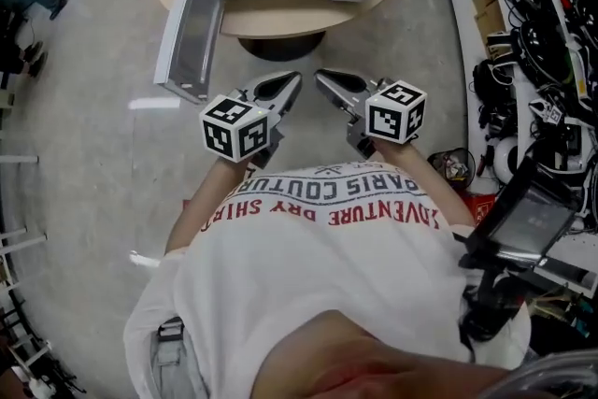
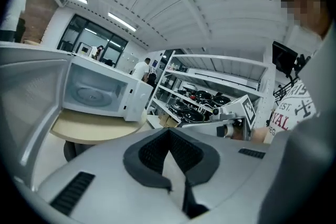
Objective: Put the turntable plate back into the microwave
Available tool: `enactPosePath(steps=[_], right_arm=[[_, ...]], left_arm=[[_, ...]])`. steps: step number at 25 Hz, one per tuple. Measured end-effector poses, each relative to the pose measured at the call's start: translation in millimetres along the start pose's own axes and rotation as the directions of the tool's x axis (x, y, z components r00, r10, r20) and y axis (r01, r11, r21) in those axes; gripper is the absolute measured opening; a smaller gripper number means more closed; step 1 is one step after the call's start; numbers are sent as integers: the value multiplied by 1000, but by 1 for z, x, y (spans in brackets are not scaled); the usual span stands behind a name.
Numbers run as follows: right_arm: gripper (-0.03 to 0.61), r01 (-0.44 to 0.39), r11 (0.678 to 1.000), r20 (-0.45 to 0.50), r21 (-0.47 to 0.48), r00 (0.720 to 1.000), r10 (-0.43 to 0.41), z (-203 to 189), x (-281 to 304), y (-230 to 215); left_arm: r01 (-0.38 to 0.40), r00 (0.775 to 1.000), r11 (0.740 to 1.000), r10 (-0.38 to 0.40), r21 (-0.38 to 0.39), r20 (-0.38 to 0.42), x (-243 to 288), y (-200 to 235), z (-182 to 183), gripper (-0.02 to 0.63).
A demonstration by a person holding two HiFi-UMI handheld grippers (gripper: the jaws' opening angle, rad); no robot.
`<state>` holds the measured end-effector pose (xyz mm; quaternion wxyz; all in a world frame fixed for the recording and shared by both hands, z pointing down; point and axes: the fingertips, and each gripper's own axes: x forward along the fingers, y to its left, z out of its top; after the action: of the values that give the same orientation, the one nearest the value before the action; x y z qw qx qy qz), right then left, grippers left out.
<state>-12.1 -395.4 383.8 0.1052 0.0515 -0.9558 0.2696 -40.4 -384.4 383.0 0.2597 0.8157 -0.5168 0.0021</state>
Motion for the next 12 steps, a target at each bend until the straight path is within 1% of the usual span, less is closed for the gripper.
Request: enactPosePath(steps=[2,4,7,10,12], right_arm=[[21,-9,1000,-16,-30,1000,8,-15,-16,25],[21,-10,998,-36,-64,999,8,-35,-37,48],[21,27,995,-68,-99,997,-33,-74,-81,79],[21,65,994,-47,-92,996,-70,-118,-141,116],[21,84,992,-38,-91,995,-88,-152,-179,142]], left_arm=[[2,1000,1000,-2,3,19,-18,-22,-8,-2],[2,1000,1000,-2,9,25,-33,-46,-25,-2],[1,1000,1000,-1,9,18,-52,-93,-67,-2],[-2,1000,1000,2,-5,18,-73,-156,-116,-2],[-4,999,1000,5,-15,33,-90,-200,-146,-2]])
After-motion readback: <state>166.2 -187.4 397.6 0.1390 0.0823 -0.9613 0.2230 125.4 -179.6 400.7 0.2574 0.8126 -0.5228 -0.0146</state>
